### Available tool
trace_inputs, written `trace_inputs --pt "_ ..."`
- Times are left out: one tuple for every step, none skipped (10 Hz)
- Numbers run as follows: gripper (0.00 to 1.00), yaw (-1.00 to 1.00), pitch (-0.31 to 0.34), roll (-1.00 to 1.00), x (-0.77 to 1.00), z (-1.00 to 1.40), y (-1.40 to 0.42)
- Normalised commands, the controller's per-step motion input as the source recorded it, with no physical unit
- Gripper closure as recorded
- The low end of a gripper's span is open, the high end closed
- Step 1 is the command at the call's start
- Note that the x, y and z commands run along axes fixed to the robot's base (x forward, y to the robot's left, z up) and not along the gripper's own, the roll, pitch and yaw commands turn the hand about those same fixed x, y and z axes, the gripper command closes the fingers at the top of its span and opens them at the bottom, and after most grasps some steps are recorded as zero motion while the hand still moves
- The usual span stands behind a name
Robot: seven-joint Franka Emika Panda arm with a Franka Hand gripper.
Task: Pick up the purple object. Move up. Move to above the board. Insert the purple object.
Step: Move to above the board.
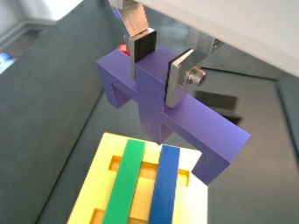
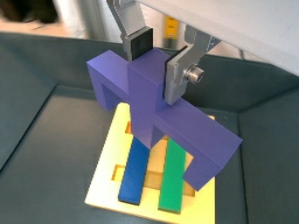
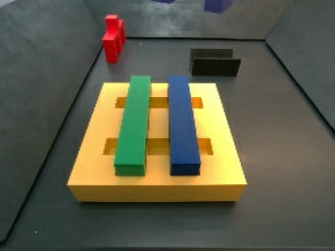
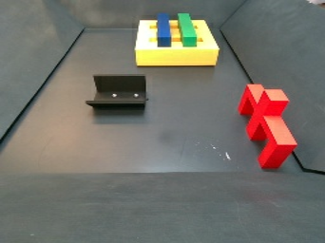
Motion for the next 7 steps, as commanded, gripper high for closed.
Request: trace_inputs --pt "1.0 1.0 0.12 0.01 0.06 0.02 -0.03" --pt "1.0 1.0 0.143 0.01 0.06 0.02 -0.03" --pt "1.0 1.0 0.174 0.02 0.06 0.02 -0.02" --pt "1.0 1.0 0.196 0.03 0.06 0.03 -0.02" --pt "1.0 0.86 0.23 0.04 0.07 0.03 -0.02" --pt "1.0 0.59 0.221 0.04 0.07 0.03 -0.02" --pt "1.0 0.37 0.208 0.04 0.08 0.03 -0.03"
